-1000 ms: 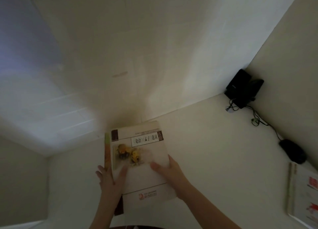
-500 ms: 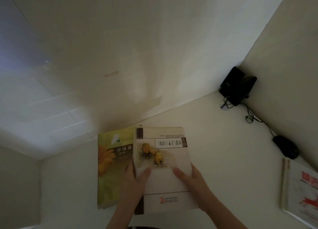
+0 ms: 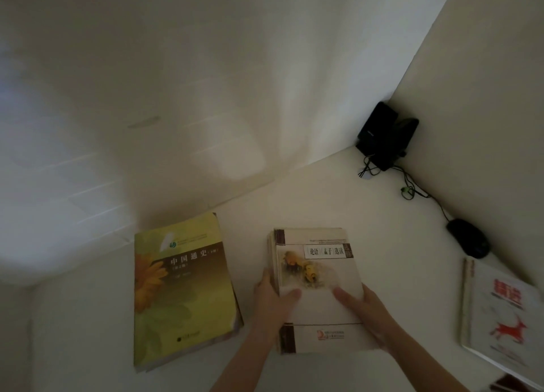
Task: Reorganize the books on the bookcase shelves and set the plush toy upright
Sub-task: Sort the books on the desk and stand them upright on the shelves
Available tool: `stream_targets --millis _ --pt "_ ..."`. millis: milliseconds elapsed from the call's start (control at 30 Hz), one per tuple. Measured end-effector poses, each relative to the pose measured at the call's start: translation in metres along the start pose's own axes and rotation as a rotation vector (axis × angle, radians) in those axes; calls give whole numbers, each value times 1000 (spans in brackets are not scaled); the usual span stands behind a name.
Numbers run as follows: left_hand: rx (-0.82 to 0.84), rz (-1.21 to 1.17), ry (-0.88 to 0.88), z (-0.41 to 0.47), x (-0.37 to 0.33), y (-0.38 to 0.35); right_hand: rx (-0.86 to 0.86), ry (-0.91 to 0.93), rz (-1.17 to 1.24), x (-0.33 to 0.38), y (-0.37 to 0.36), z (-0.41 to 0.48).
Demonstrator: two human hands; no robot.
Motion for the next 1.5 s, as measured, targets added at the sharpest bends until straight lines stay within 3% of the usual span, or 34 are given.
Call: stream_targets --millis 100,167,233,300,400,467,600,700,933,1267,1500 --pt "51 114 -29 9 8 -10 -94 -34 -446 -2 4 14" --pt "85 145 -79 5 -2 -6 -296 118 -715 33 1 7" --pt "19 122 -212 -11 -32 19 -465 441 -665 90 -18 -22" --pt "-176 146 -313 -28 -47 62 -363 599 -437 119 -50 -34" --pt "-497 87 -408 -51 -52 141 83 487 -313 115 -130 -23" --pt "-615 95 -330 -49 -32 184 253 368 -337 104 -177 -15" --pt "-488 19 74 -14 53 230 423 73 -189 82 -234 -7" --pt "-350 -153 222 -7 80 224 436 42 -259 70 -251 0" --pt "-340 -120 106 14 119 223 352 68 -100 60 -253 2" --pt "-351 -60 88 -19 80 209 287 108 -112 46 -235 -4" --pt "-312 -111 90 -8 87 206 380 83 -92 49 -235 -2"
Point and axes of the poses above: each hand's wrist, its own z-axis towards the middle knuckle, its own y-axis out of the back of the hand, x = y × z, the point moved 9 cm from there along z, towards the middle knuckle, and after that the axes turned 3 degrees about -y, right-handed, at the moved point
